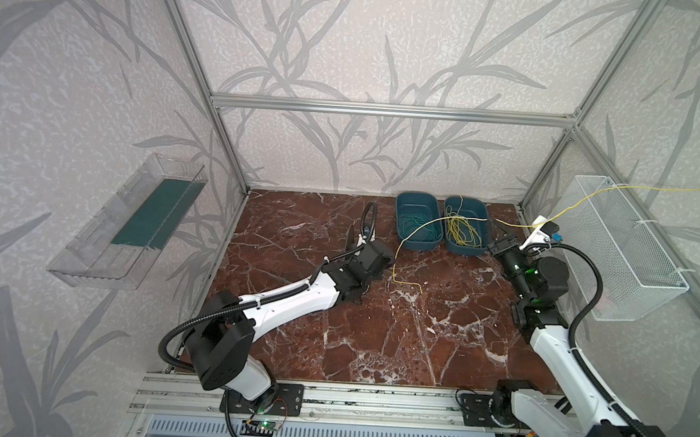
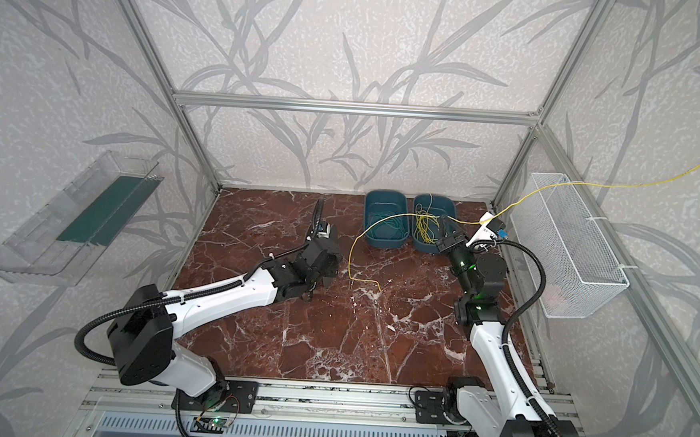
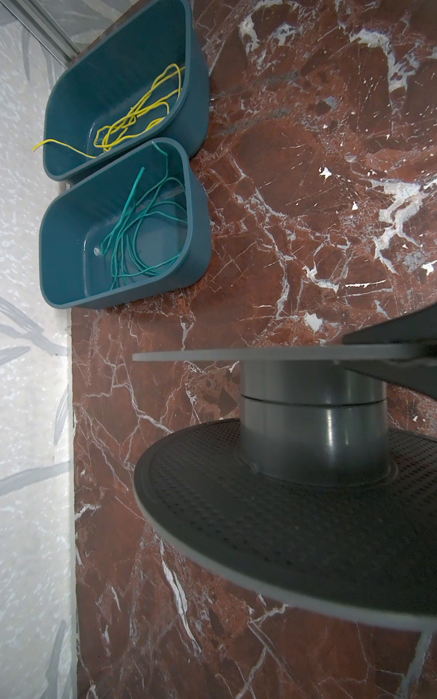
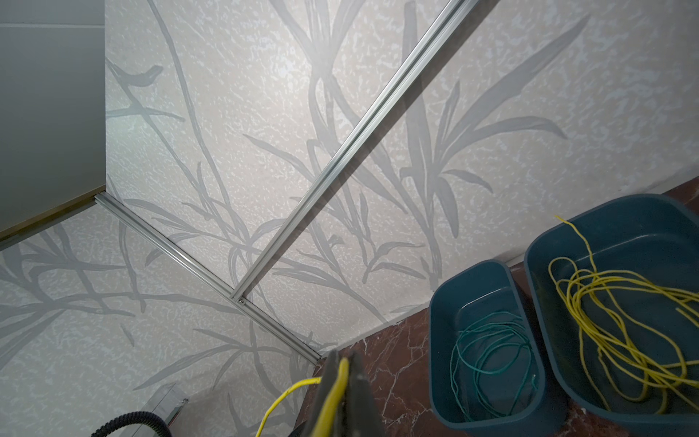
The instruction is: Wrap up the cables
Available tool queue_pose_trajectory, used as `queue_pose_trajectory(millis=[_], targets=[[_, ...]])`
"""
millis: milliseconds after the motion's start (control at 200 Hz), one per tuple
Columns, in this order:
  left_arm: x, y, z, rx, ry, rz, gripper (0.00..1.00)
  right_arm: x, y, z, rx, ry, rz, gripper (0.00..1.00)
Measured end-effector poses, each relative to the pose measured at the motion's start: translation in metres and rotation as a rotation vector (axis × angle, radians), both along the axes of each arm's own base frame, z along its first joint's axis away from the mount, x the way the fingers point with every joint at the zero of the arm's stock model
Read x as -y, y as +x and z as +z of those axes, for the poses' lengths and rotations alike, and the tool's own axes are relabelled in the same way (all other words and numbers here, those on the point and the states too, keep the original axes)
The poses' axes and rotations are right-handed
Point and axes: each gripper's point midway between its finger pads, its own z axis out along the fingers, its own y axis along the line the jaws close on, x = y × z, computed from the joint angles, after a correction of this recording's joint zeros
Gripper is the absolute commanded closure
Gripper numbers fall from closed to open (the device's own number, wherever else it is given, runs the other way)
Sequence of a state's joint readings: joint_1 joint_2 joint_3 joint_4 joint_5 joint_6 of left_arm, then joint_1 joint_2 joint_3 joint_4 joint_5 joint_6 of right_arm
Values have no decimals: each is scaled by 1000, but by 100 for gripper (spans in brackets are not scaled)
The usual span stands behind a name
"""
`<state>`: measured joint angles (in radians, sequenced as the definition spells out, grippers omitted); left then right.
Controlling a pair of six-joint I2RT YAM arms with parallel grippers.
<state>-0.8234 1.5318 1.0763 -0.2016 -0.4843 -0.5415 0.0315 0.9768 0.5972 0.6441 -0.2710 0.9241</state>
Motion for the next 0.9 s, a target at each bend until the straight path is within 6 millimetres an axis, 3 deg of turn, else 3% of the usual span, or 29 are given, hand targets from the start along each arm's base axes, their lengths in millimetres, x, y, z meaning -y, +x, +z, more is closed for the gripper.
queue_pose_trajectory(millis=[250, 485, 900], targets=[[0, 2, -1, 8, 4, 8, 100, 0, 0, 0, 0, 0, -1, 100], [0, 2, 0, 11, 6, 5, 84, 0, 0, 0, -1, 2, 0, 100], [2, 3, 2, 18, 0, 3, 76, 0, 0, -2, -8, 2, 0, 100]])
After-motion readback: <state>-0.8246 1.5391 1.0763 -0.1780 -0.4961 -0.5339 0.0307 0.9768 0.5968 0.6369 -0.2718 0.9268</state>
